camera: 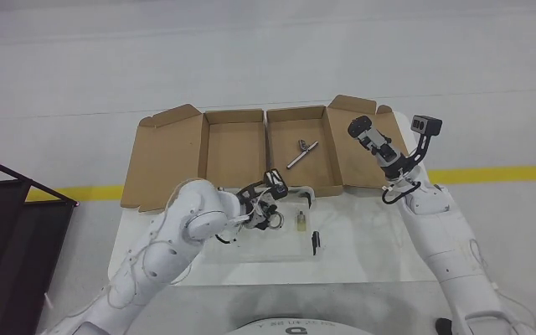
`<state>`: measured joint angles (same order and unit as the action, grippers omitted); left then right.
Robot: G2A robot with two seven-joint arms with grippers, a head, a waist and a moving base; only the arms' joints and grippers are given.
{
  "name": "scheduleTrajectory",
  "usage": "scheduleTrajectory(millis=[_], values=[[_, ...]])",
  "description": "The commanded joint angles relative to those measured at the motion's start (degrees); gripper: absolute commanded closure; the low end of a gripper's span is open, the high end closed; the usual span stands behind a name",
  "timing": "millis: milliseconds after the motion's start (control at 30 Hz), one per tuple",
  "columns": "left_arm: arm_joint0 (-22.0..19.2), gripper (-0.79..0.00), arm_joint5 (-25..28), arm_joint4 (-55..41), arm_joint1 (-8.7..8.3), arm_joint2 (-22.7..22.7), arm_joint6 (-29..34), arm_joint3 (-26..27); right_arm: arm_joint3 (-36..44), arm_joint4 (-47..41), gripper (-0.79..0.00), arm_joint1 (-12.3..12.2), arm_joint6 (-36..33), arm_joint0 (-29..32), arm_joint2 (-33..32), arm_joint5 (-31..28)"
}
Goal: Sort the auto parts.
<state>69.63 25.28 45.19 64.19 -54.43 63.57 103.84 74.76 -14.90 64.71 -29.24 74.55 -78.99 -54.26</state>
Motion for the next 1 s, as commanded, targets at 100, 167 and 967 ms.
scheduleTrajectory(millis=[100, 167, 967], values=[[4.46, 0.000, 6.16, -18.27, -1.82, -11.34, -5.18, -1.07, 0.00, -0.01, -0.785, 0.00, 0.00, 0.00, 0.00, 0.00], [6.36, 0.000, 9.45, -23.74, -2.49, -14.56, -5.79, -0.95, 0.00, -0.01, -0.785, 0.00, 0.00, 0.00, 0.00, 0.00], [12.62, 0.000, 15.68, -63.78, -6.36, -29.53, -4.51, -6.87, 0.00, -0.01, -0.785, 0.00, 0.00, 0.00, 0.00, 0.00]])
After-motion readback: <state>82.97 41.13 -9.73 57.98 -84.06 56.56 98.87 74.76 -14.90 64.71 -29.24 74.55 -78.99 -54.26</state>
